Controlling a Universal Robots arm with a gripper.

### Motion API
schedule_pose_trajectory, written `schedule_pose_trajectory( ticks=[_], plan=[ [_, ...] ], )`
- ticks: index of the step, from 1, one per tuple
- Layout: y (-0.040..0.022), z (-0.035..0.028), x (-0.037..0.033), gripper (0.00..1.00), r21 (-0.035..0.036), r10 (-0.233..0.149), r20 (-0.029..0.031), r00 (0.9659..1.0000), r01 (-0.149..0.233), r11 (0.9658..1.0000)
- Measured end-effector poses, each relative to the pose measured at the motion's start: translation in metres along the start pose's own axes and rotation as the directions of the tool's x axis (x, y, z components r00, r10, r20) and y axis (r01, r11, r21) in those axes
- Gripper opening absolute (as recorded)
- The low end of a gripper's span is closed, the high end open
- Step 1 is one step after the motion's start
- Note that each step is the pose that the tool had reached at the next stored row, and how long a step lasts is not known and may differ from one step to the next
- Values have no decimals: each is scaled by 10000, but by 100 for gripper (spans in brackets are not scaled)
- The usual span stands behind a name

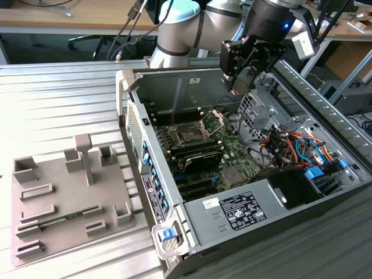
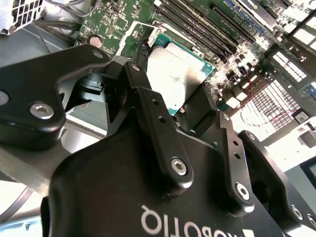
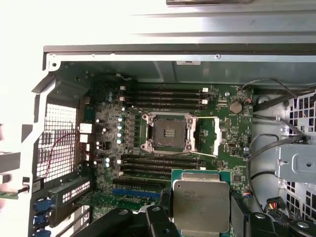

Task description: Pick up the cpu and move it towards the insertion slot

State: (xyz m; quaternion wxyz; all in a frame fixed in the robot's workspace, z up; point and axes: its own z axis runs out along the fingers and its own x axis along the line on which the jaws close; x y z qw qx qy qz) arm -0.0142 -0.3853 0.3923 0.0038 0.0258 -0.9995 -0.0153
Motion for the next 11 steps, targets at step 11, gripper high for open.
schedule_pose_trajectory(
  ticks=[11],
  plan=[
    [13,1,-1,55,-1,0,1,10000,0,10000]
  ],
)
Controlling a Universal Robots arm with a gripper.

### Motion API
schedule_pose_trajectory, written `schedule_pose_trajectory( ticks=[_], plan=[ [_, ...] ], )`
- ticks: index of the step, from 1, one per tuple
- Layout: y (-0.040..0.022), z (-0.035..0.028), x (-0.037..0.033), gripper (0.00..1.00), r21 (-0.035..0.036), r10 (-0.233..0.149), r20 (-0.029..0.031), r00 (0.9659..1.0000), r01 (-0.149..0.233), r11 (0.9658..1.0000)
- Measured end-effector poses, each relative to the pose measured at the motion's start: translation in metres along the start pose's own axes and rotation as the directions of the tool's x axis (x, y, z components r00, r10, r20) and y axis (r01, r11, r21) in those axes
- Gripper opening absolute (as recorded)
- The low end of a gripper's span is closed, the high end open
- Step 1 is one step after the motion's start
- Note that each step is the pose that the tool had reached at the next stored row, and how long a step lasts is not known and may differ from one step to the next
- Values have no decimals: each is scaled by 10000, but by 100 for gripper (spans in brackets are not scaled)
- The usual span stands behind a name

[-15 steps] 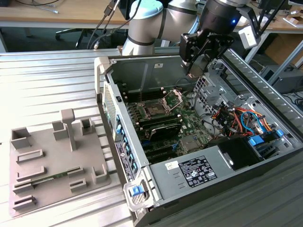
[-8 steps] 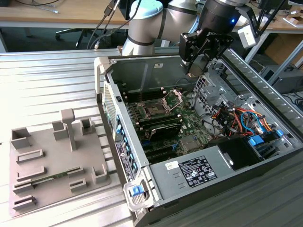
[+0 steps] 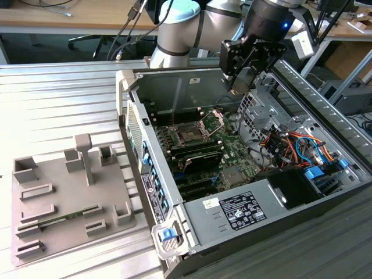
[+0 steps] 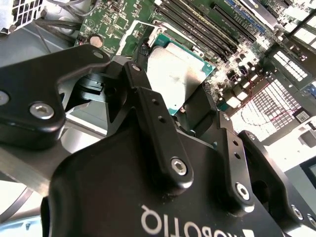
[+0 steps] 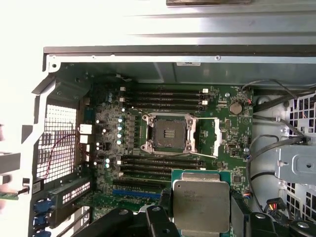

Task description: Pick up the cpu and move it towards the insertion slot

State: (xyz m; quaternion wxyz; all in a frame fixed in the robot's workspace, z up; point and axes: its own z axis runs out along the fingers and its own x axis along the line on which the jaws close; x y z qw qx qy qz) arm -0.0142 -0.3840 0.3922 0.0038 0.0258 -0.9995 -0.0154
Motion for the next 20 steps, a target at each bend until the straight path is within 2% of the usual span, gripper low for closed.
schedule_pose_trajectory(
  ticks=[4,7,20],
  plan=[
    [6,0,0,55,0,1,0,10000,-1,10000],
    [59,2,-3,55,0,1,0,10000,-1,10000],
    [99,3,-5,55,0,0,-1,10000,0,10000]
  ],
)
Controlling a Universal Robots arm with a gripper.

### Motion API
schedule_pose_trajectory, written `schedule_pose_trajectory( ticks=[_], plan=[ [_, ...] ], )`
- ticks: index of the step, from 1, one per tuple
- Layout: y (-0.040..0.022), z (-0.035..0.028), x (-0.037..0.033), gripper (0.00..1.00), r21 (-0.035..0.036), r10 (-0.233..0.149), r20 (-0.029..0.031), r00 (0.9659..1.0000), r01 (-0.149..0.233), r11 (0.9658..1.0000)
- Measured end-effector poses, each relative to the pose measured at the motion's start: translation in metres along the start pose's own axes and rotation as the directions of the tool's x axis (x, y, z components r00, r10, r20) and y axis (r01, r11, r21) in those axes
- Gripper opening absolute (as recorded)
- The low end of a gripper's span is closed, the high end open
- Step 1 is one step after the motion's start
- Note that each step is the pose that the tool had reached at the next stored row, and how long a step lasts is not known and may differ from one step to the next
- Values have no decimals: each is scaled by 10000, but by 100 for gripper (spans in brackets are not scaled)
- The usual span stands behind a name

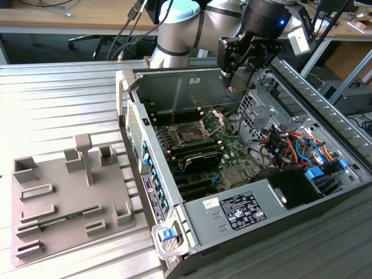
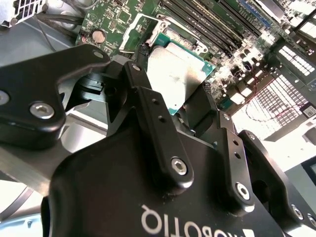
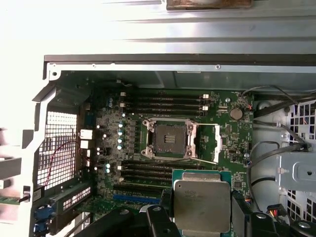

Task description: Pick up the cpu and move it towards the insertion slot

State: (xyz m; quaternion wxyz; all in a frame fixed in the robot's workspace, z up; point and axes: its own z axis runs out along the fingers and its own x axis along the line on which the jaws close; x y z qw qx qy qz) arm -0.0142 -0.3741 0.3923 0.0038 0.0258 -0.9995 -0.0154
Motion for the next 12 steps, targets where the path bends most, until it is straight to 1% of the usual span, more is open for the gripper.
schedule_pose_trajectory(
  ticks=[12],
  plan=[
    [52,1,-3,55,0,0,0,10000,0,10000]
  ],
)
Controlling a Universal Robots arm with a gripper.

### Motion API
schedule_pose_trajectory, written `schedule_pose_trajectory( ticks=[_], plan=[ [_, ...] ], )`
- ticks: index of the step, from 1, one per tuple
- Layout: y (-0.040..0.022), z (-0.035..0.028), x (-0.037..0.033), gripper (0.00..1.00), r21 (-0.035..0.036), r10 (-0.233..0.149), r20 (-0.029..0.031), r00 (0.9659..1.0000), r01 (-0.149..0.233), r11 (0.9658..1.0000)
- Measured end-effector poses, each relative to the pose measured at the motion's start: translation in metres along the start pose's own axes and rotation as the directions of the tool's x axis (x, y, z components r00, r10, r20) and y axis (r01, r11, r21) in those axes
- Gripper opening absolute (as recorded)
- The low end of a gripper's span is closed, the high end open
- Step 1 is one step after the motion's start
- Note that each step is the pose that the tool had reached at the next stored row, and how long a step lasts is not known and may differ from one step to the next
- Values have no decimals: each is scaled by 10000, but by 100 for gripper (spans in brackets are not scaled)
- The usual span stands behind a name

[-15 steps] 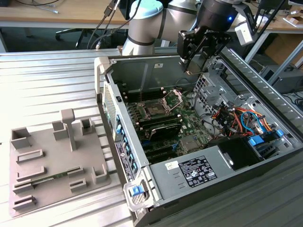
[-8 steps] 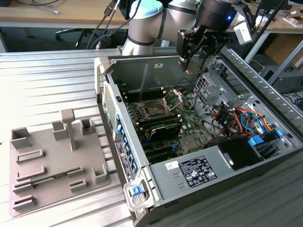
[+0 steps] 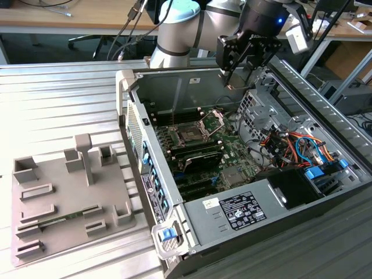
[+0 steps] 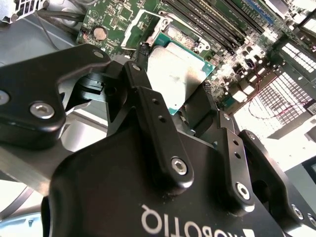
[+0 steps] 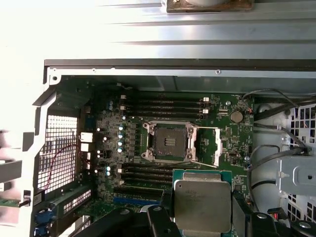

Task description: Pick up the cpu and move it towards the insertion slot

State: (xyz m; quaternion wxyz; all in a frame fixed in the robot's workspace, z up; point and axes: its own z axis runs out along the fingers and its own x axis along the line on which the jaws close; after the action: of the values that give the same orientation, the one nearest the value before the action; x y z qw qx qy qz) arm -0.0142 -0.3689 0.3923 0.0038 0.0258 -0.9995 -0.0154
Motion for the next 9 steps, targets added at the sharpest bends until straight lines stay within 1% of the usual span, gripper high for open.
schedule_pose_trajectory(
  ticks=[7,9],
  plan=[
    [29,1,-2,55,0,0,0,10000,0,10000],
    [47,2,-2,55,0,0,0,10000,0,10000]
  ],
)
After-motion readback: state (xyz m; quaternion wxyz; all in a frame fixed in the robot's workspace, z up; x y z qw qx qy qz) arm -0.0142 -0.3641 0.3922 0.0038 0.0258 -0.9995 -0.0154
